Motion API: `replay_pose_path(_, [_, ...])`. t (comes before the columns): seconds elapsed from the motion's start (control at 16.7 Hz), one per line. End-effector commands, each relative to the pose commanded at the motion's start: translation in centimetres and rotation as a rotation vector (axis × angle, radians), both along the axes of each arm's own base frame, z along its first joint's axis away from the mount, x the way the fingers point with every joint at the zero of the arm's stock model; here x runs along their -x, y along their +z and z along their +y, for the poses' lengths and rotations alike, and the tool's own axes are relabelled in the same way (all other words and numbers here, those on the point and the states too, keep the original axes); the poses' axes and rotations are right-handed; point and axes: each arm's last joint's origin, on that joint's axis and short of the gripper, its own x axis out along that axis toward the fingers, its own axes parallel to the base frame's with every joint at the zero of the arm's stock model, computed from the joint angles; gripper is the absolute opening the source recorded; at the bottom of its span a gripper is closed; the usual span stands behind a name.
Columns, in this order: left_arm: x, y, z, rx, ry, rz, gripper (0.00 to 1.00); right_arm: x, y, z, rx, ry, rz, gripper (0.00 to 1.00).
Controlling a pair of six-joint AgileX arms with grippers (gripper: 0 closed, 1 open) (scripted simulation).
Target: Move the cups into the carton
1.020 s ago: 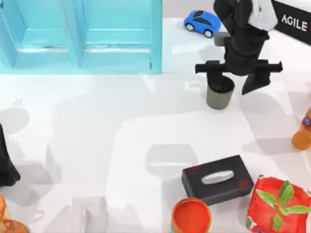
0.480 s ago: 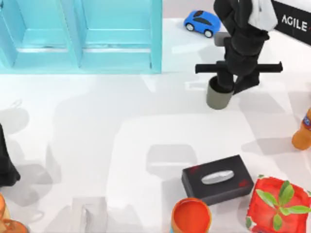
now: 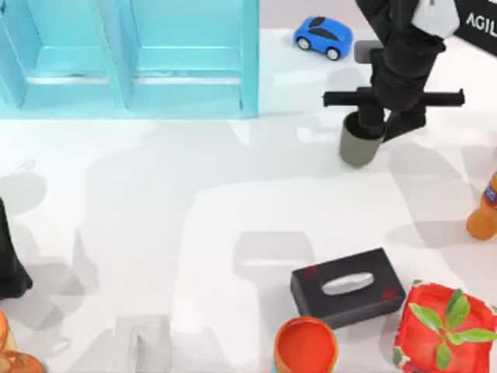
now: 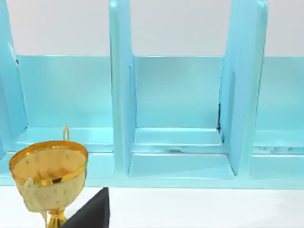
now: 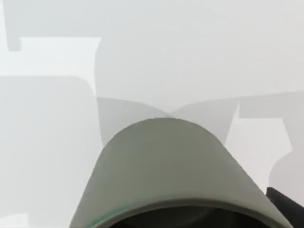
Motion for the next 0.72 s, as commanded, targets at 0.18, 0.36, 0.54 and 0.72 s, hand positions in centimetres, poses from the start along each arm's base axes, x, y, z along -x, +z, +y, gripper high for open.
replay_pose_path(0.18, [0.0, 0.0, 0.0, 0.000, 0.000, 0.000, 1.00, -0.3, 3.7, -3.7, -0.001, -0.005, -0.001, 0.00])
replay_pose_path(0.36, [0.0, 0.0, 0.0, 0.000, 0.000, 0.000, 1.00, 0.3, 7.1, -7.2, 0.006, 0.008, 0.013, 0.00])
replay_pose_path(0.54, [0.0, 0.0, 0.0, 0.000, 0.000, 0.000, 1.00, 0.6, 8.3, -8.4, 0.007, 0.013, 0.014, 0.00])
replay_pose_path(0.72, [0.0, 0.0, 0.0, 0.000, 0.000, 0.000, 1.00, 0.5, 8.1, -8.2, 0.010, 0.015, 0.017, 0.00])
